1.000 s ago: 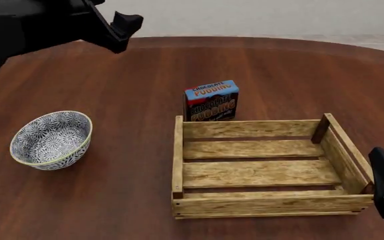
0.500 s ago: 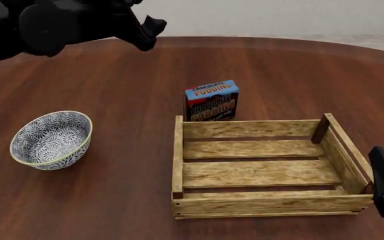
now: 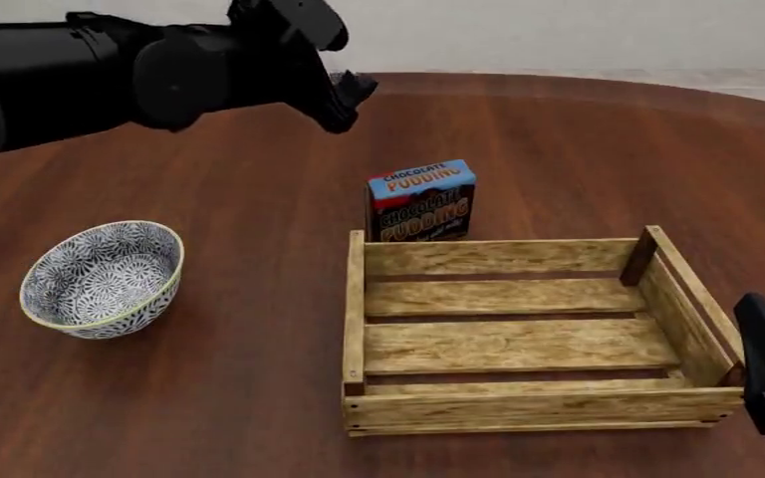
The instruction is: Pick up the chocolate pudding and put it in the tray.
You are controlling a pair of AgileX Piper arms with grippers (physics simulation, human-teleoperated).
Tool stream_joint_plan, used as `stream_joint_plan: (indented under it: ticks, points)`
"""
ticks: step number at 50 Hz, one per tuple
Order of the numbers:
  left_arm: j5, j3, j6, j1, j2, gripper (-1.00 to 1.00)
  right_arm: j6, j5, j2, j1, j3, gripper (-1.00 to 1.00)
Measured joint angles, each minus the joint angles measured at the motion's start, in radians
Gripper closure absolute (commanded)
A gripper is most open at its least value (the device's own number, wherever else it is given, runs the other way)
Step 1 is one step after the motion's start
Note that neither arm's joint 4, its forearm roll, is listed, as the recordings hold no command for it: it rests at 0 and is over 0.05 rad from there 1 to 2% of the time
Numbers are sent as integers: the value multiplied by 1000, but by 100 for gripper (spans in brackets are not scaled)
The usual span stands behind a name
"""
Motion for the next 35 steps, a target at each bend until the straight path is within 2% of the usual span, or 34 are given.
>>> stream_joint_plan:
  ticks: [9,35]
  points:
    - [-3,1,20,-24,18,-100,-3,-2,2,0,0,-100]
    - [-27,69,164,-118,30,-100,-7,-15,19,-5,1,-100]
